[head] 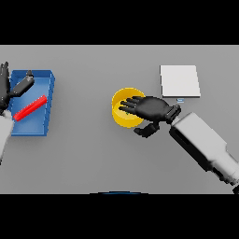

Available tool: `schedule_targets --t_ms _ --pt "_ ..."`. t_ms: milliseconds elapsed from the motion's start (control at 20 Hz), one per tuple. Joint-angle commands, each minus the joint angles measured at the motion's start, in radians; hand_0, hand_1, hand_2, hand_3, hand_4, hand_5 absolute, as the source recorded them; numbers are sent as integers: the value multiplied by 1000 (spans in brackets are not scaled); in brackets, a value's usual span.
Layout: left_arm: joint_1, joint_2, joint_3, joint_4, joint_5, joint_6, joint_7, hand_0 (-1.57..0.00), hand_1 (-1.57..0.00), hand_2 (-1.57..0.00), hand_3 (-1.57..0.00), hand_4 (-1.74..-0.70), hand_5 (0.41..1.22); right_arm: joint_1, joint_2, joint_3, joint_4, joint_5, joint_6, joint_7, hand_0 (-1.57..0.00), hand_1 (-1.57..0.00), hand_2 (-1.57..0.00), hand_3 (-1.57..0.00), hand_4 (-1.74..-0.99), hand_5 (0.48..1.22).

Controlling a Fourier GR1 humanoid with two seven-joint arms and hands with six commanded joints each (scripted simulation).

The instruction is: Pick up the red beaker and tilt it to pour out 1 green nut into yellow bowl. Pick up the yellow bowl and place it on the metallic measuring scale.

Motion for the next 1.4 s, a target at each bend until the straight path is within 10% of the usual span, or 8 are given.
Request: schedule_targets --t_ms 0,750,1050,1350 --pt "5 2 1 -3 1 1 -5 1 1 1 1 -739 699 -18 13 10 23 9 6 10 1 1 1 1 -1245 730" --pt "3 7 10 20 6 1 -19 1 1 1 1 -750 701 -104 94 43 189 16 100 70 -26 -36 -71 -141 -1302 805" --pt "11 23 10 -16 4 -6 -7 1 1 1 1 -756 701 -106 70 42 175 -9 142 13 -1109 -1100 -1081 -706 -1557 1096" --pt "13 18 3 -20 -1 -5 -3 1 1 1 1 -739 690 -111 61 54 166 -27 155 40 -1450 -1448 -1268 -1320 -1693 1188"
